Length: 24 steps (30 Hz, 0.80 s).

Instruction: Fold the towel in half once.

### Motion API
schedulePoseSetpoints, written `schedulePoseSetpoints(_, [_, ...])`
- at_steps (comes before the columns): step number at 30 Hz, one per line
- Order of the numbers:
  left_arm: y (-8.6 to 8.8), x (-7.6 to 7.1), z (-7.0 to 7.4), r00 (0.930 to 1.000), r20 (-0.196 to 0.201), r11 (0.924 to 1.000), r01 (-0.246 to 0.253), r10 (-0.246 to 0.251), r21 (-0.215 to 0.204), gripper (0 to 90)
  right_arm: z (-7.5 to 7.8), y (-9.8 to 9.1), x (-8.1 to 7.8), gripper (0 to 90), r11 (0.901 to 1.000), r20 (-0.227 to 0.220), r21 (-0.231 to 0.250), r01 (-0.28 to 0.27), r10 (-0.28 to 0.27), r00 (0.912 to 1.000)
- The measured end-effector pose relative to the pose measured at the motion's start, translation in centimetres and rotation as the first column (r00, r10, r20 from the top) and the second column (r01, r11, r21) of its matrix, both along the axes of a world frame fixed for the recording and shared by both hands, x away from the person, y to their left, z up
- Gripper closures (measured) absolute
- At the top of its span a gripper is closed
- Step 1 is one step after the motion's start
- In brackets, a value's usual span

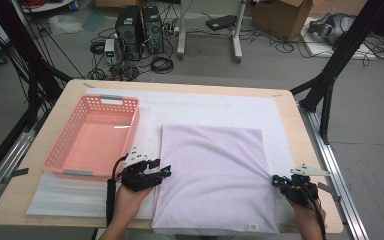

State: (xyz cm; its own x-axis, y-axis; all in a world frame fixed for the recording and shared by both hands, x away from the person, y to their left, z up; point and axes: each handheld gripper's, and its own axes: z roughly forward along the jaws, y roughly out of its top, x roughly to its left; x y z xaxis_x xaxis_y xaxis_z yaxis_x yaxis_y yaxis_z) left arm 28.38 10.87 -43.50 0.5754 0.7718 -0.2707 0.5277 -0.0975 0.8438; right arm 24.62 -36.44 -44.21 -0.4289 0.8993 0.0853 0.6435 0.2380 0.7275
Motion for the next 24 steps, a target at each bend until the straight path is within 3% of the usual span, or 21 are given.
schedulePoseSetpoints(3, [-0.2,1.1,0.0,0.9998,-0.004,0.9997,-0.022,0.022,-0.008,45.5,0.3,0.1,0.4,79.6,0.9996,0.017,-0.019,-0.021,0.022,0.9996])
schedulePoseSetpoints(4, [-0.4,1.6,-0.1,0.9995,-0.002,0.9995,-0.032,0.032,-0.003,44.8,0.6,0.0,0.7,69.3,0.9998,0.027,-0.012,-0.016,0.017,0.9995])
schedulePoseSetpoints(7, [-0.8,3.0,-0.1,0.9981,-0.008,0.9979,-0.060,0.060,0.026,43.0,1.1,-0.6,2.5,58.6,0.9996,0.043,0.030,0.001,-0.002,0.9991])
schedulePoseSetpoints(9, [-1.2,4.0,-0.4,0.9952,-0.009,0.9940,-0.097,0.097,0.051,42.5,1.0,-0.7,3.6,58.3,0.9995,0.045,0.030,0.011,-0.013,0.9989])
schedulePoseSetpoints(11, [-1.3,4.8,-0.5,0.9921,-0.007,0.9868,-0.124,0.125,0.104,41.4,0.7,-0.8,4.8,58.1,0.9987,0.046,0.041,0.031,-0.033,0.9984])
schedulePoseSetpoints(14, [-1.3,6.2,-0.7,0.9849,-0.018,0.9792,-0.169,0.172,0.112,40.8,0.1,-0.5,6.4,56.7,0.9972,0.044,0.059,0.045,-0.048,0.9979])
schedulePoseSetpoints(16, [-1.4,7.1,-0.9,0.9805,-0.034,0.9756,-0.189,0.194,0.112,40.8,-0.1,-0.1,7.3,56.0,0.9981,0.049,0.043,0.044,-0.046,0.9978])
schedulePoseSetpoints(19, [-1.7,8.6,-1.4,0.9779,-0.080,0.9744,-0.182,0.193,0.133,41.2,0.0,0.1,8.4,53.5,0.9972,0.039,0.042,0.062,-0.063,0.9972])
schedulePoseSetpoints(22, [-2.2,9.6,-1.5,0.9787,-0.072,0.9739,-0.182,0.192,0.137,42.1,0.2,0.2,9.8,52.6,0.9946,0.025,0.060,0.084,-0.086,0.9960])
schedulePoseSetpoints(24, [-2.7,9.9,-1.6,0.9797,-0.057,0.9701,-0.181,0.192,0.161,42.3,0.2,0.4,10.7,52.6,0.9952,0.018,0.055,0.081,-0.082,0.9965])
